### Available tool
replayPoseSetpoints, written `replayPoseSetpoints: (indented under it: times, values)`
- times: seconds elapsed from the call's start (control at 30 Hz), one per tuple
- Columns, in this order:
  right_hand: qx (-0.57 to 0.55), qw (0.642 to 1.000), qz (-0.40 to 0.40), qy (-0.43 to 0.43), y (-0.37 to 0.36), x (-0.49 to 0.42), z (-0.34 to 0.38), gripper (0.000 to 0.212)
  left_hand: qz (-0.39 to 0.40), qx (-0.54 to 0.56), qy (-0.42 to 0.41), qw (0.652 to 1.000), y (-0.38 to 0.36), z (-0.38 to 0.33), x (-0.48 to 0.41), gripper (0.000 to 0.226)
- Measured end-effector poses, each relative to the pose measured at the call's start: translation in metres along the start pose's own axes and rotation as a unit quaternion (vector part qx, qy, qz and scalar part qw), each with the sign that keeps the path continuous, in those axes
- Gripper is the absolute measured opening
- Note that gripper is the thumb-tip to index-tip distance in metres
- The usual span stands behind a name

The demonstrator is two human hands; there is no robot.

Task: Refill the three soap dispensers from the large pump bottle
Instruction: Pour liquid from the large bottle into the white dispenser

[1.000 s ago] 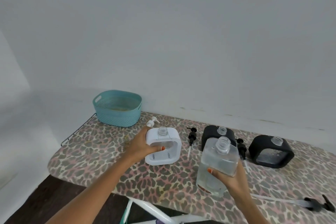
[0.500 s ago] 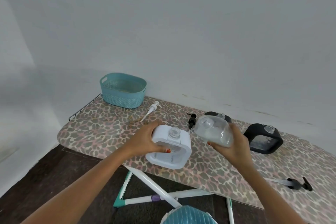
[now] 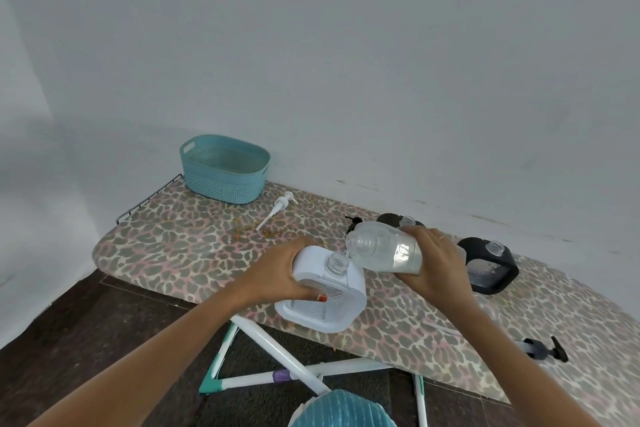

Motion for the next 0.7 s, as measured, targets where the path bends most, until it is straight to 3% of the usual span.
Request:
replayPoseSetpoints:
  times: [0.43, 0.6, 0.7]
  values:
    - [0.075, 0.996, 0.001, 0.057, -0.0026, 0.0, -0.0019, 0.042, 0.002, -0.009, 0.007, 1.0, -0.0017, 0.0042, -0.0006, 0.056]
    - [0.088, 0.994, 0.014, 0.069, -0.0068, 0.0006, -0.0028, 0.067, -0.003, 0.003, 0.011, 1.0, -0.0029, 0.007, -0.0004, 0.056]
    - [0.101, 0.991, 0.009, 0.086, -0.0058, -0.0003, 0.0011, 0.07, -0.002, 0.016, 0.013, 1.0, -0.0042, 0.0099, -0.0003, 0.055]
Point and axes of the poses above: each hand's wrist, its own x-axis away from the middle knuckle, its own y-axis out of the back of the hand, z = x × y, the point moved 8 cm from there along -x, towards the middle knuckle, and after that the axes turned 7 degrees about -x, right-handed, at the moved point
